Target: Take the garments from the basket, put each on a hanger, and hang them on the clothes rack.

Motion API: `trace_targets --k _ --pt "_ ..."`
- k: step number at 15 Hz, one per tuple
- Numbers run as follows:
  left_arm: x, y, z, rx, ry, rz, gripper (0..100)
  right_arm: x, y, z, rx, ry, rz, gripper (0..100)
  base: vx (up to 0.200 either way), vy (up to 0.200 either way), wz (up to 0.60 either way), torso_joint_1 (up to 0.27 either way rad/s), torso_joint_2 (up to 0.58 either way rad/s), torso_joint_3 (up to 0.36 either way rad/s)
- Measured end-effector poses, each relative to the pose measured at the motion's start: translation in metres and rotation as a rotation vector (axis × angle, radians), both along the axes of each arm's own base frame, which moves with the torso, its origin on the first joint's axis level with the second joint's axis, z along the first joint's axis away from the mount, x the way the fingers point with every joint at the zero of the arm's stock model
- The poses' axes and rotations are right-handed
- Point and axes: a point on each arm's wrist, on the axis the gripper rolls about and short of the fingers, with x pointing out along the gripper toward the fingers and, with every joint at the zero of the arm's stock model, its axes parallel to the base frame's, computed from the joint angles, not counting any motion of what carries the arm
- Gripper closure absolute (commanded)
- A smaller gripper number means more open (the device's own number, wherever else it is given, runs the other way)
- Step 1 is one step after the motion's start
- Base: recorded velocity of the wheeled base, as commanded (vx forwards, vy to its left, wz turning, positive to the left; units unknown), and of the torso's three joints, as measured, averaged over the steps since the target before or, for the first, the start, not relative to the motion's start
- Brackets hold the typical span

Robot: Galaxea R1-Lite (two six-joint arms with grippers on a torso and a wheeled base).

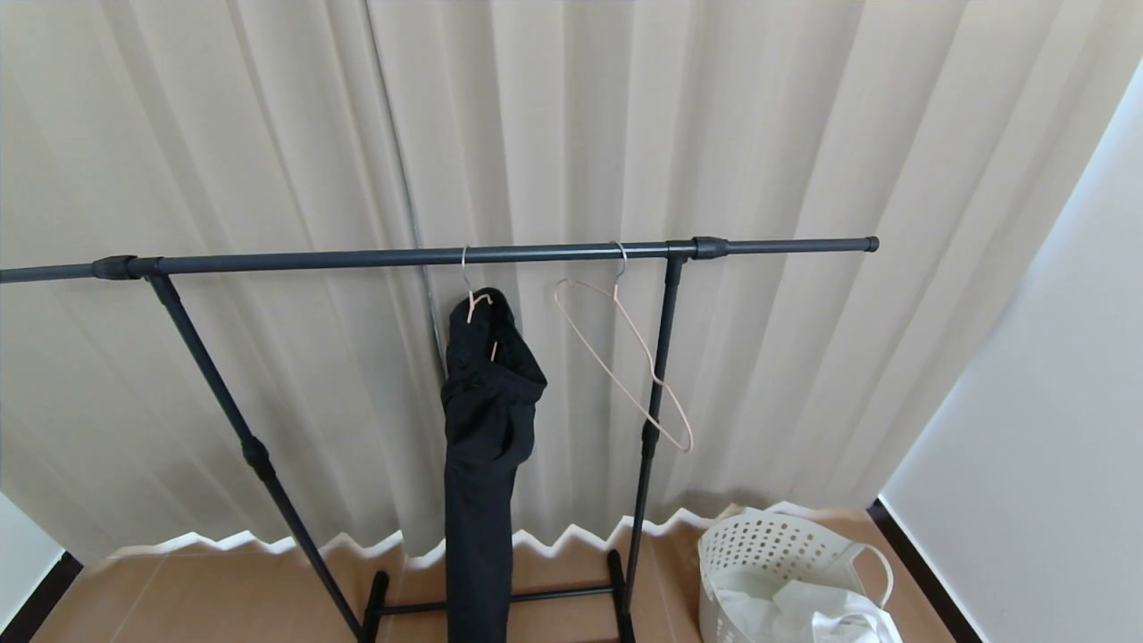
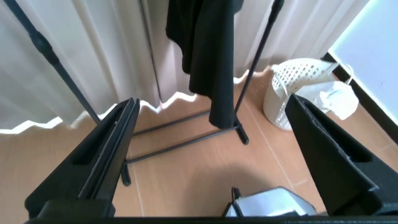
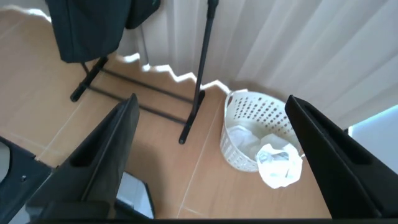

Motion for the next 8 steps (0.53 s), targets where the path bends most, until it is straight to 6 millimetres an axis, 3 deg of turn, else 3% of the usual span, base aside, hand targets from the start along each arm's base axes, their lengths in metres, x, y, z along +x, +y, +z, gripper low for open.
trace_targets --k 8 --pt "-0.011 0.003 -0.003 -0.001 -0.107 0.156 0 -0.018 -0.004 -0.001 0.048 -0.229 -0.208 0 0.000 0.000 0.00 0.000 0.00 0.000"
